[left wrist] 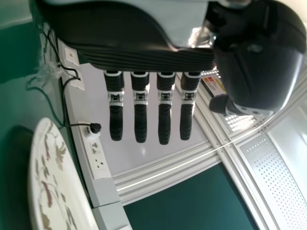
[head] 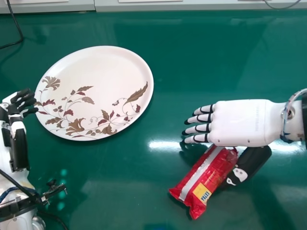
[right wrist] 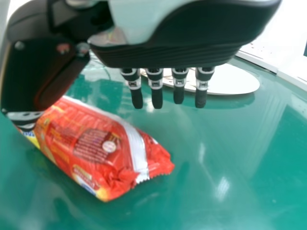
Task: Pick up biscuit and place it in the plate
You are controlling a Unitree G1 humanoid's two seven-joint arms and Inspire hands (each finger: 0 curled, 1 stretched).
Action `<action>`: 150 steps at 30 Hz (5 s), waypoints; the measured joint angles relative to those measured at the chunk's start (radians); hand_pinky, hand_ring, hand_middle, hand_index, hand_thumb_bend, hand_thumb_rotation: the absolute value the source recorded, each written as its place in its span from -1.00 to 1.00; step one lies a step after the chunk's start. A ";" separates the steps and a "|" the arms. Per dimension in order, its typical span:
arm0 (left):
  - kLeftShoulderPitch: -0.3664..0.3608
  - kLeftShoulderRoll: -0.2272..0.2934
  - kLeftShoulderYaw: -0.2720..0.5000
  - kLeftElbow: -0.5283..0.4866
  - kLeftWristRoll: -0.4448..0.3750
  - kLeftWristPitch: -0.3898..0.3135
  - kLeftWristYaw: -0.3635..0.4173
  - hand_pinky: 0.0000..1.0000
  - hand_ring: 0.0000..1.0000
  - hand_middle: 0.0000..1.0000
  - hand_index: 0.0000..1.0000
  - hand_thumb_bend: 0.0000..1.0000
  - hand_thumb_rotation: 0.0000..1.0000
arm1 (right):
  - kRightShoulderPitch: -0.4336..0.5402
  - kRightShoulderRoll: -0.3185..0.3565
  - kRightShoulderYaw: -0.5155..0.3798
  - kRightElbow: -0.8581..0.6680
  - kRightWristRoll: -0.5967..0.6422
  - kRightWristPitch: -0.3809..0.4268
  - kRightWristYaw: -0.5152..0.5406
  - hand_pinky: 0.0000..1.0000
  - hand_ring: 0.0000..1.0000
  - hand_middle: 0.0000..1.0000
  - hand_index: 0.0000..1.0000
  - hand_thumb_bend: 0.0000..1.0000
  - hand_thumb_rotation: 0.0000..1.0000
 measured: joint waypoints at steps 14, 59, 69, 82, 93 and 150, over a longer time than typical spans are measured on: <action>0.007 -0.010 0.012 -0.003 -0.001 0.000 0.000 0.30 0.45 0.48 0.50 -0.65 -0.89 | 0.127 0.024 -0.054 0.089 -0.178 -0.045 -0.186 0.80 0.97 0.99 1.00 1.00 -0.23; 0.005 -0.004 0.031 0.016 -0.005 -0.038 -0.010 0.30 0.43 0.47 0.49 -0.66 -0.96 | 0.216 0.151 -0.072 0.042 -0.314 0.195 -0.653 -0.80 -0.69 -0.19 -0.05 0.04 -1.00; 0.003 -0.006 0.030 0.017 -0.004 -0.034 -0.010 0.35 0.46 0.49 0.51 -0.67 -1.00 | 0.061 0.113 -0.166 -0.042 -0.238 0.259 -0.573 -0.75 -0.67 -0.09 -0.04 0.04 -1.00; -0.006 -0.010 0.028 0.016 0.008 -0.026 -0.010 0.36 0.47 0.49 0.52 -0.68 -0.95 | -0.237 0.224 -0.105 0.130 -0.327 0.189 -0.636 -0.73 -0.15 -0.07 -0.01 0.03 -1.00; 0.003 -0.008 0.027 -0.014 0.008 -0.005 -0.027 0.35 0.46 0.49 0.52 -0.67 -0.99 | -0.504 0.475 0.110 0.408 -0.520 0.200 -0.743 -0.81 -0.19 -0.08 -0.03 0.03 -1.00; 0.014 -0.025 0.024 -0.055 0.030 0.020 -0.026 0.30 0.44 0.48 0.50 -0.65 -0.88 | -0.877 0.989 0.713 1.260 -0.723 0.738 -1.057 0.29 0.68 0.91 0.97 1.00 0.52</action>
